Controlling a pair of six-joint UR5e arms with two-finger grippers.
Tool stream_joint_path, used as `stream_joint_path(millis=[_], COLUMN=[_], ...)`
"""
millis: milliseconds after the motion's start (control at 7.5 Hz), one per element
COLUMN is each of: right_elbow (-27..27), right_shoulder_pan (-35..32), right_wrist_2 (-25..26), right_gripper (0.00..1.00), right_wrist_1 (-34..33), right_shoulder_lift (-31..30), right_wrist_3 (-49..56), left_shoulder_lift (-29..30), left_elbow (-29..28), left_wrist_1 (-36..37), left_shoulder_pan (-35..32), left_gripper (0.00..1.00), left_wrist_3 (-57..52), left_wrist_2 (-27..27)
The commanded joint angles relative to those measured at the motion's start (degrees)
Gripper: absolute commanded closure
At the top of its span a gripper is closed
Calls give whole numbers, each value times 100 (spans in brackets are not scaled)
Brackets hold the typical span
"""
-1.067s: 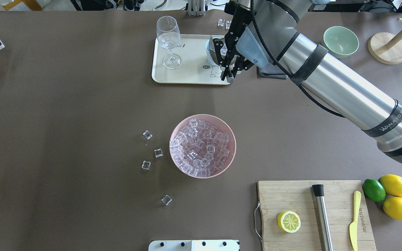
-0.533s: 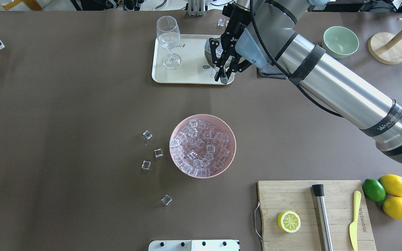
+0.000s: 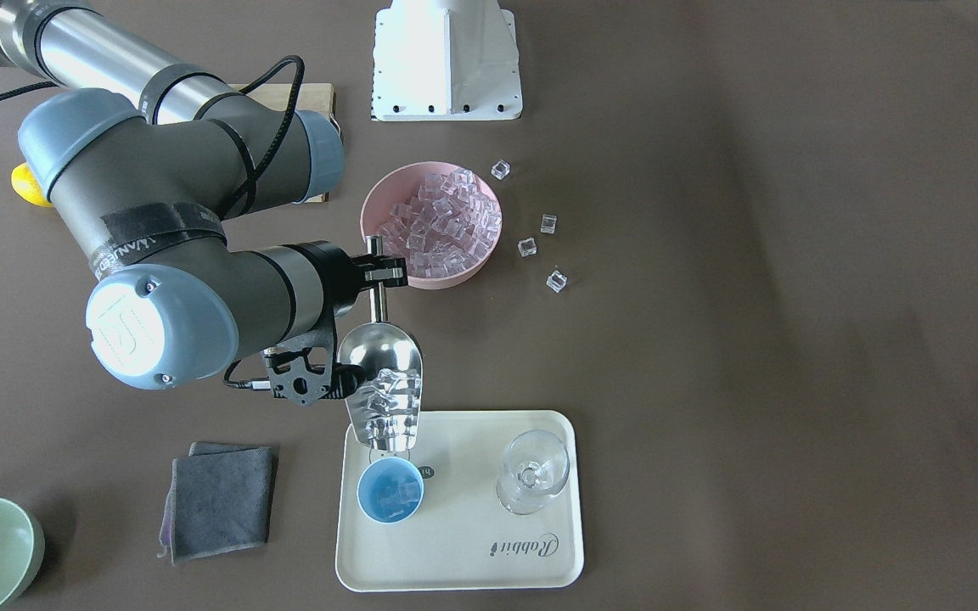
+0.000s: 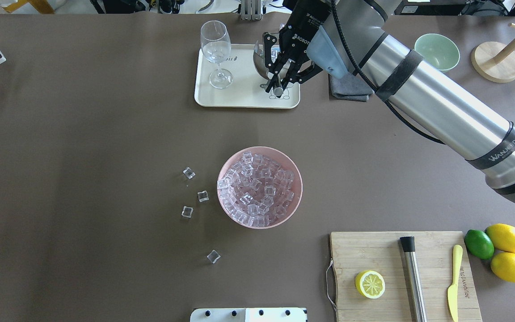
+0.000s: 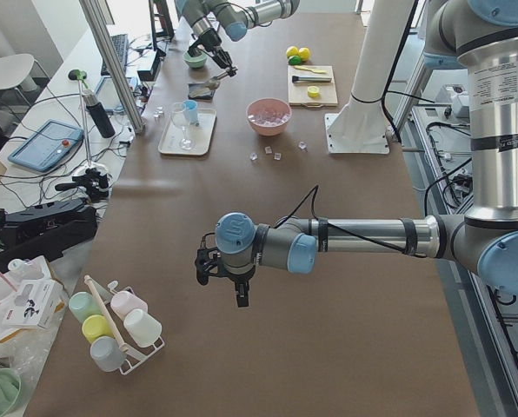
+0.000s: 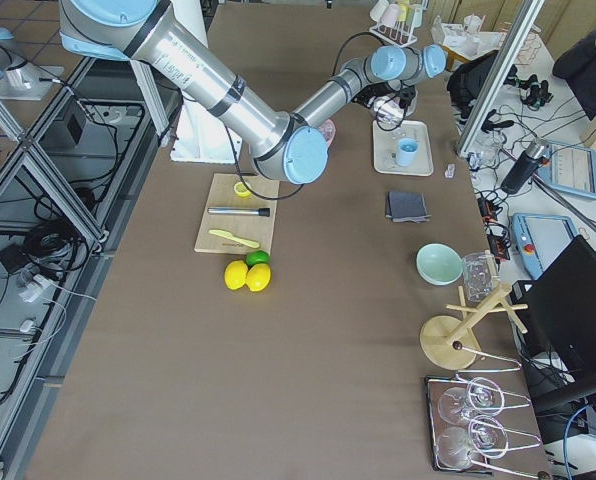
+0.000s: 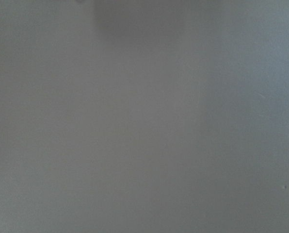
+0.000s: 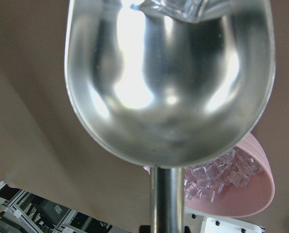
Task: Put ice in cup with scoop
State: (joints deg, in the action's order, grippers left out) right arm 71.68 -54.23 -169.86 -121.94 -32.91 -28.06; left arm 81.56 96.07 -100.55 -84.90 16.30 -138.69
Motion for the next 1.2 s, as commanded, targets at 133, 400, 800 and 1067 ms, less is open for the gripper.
stream_joint_path(millis=[133, 400, 800, 1067], right_elbow=[319, 346, 669, 1728], right_shoulder_pan=[-44, -88, -79, -88], right_wrist_2=[-204, -372, -285, 903], right_gripper=[100, 100, 100, 100], right_wrist_1=[144, 249, 302, 294], right_shoulder_lift=[-364, -470, -671, -1127], right_wrist_3=[46, 108, 82, 73], left_shoulder_lift=[9, 9, 0, 9], left_elbow=[8, 8, -1, -1], left_wrist_1=[0, 0, 0, 0], left_shoulder_pan=[9, 9, 9, 9], left_gripper=[2, 2, 2, 2], left_wrist_3=[-4, -4, 5, -4], left_wrist_2=[0, 0, 0, 0])
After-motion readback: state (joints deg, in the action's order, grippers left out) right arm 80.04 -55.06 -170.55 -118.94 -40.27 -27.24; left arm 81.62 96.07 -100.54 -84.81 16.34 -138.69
